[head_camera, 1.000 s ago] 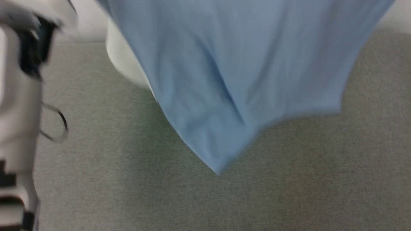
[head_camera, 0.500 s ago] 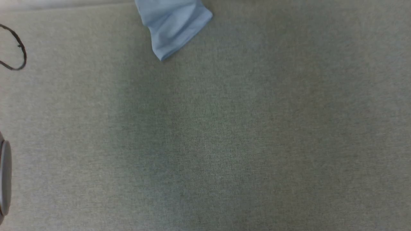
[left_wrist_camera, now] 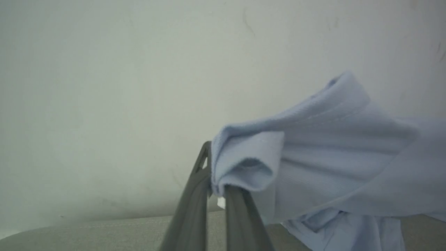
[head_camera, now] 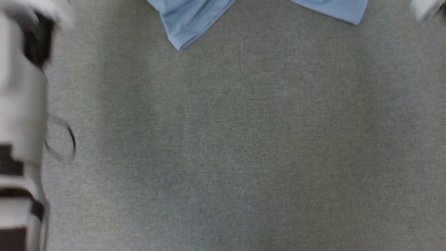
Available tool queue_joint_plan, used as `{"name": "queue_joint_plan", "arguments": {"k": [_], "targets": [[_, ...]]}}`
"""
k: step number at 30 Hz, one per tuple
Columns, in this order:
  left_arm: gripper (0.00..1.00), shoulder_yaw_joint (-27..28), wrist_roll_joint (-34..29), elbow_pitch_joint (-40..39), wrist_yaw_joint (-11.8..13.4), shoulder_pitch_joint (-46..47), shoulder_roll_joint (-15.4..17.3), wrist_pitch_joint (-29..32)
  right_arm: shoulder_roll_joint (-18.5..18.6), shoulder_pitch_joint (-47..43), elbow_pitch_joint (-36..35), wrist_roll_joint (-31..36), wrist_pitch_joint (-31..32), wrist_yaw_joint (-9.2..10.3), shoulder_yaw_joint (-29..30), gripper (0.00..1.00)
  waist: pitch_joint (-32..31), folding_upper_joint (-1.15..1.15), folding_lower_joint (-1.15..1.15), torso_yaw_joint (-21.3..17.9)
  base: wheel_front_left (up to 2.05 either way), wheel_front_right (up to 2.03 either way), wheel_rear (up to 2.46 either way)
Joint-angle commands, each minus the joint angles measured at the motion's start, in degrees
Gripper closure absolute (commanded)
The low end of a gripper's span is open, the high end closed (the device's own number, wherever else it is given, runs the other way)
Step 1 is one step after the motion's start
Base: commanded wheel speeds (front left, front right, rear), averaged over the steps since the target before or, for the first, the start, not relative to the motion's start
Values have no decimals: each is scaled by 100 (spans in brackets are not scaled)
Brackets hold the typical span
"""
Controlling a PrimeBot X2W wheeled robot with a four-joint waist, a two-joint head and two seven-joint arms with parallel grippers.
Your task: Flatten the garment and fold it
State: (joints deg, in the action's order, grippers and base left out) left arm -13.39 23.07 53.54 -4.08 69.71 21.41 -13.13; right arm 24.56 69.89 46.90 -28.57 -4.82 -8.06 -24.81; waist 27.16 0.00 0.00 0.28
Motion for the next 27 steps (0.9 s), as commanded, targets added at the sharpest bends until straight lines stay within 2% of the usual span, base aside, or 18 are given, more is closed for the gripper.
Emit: {"name": "queue_joint_plan", "arguments": {"k": [1, 5, 9, 10, 11, 13, 16, 19, 22, 27], "targets": [[100, 62, 99, 46, -8, -420, 80, -16, 122, -352, -37, -158, -28, 57, -87, 100, -495, 0, 0, 115, 0, 0, 0], [100, 160, 294, -231, 38, -1711, 92, -65, 306, -1371, -500, -572, -96, 57, -361, 100, -1041, 0, 0, 149, 0, 0, 0], [100, 311, 546, -977, 203, -3227, 78, -49, 567, -2501, -1073, -878, -119, 57, -241, 100, -1488, 0, 0, 179, 0, 0, 0], [100, 311, 546, -977, 203, -3227, 78, -49, 567, -2501, -1073, -878, -119, 57, -241, 100, -1488, 0, 0, 179, 0, 0, 0], [100, 324, 610, -1230, 257, -3643, 48, 25, 621, -2807, -1226, -899, -106, 57, -190, 100, -1596, 0, 0, 201, 0, 0, 0], [100, 319, 682, -1868, 431, -4421, 1, 209, 749, -3453, -1560, -942, -20, 57, 14, 100, -1760, 0, 0, 285, 0, 0, 0], [100, 336, 721, -2960, 893, -5570, 30, 642, 857, -4439, -2186, -860, 115, 57, 502, 100, -1993, 0, 0, 335, 0, 0, 0], [100, 426, 776, -4163, 1387, -6645, 101, 1092, 762, -5450, -2915, -694, 355, 57, 1218, 100, -2173, 0, 0, 355, 0, 0, 0], [100, 484, 854, -5293, 1788, -7573, 161, 1576, 519, -6486, -3675, -366, 754, 57, 1973, 100, -2281, 0, 0, 404, 0, 0, 0], [100, 556, 999, -6626, 2290, -8731, 270, 2309, -317, -7907, -4922, 147, 1487, 57, 3026, 100, -2425, 0, 0, 505, 0, 0, 0]]}}
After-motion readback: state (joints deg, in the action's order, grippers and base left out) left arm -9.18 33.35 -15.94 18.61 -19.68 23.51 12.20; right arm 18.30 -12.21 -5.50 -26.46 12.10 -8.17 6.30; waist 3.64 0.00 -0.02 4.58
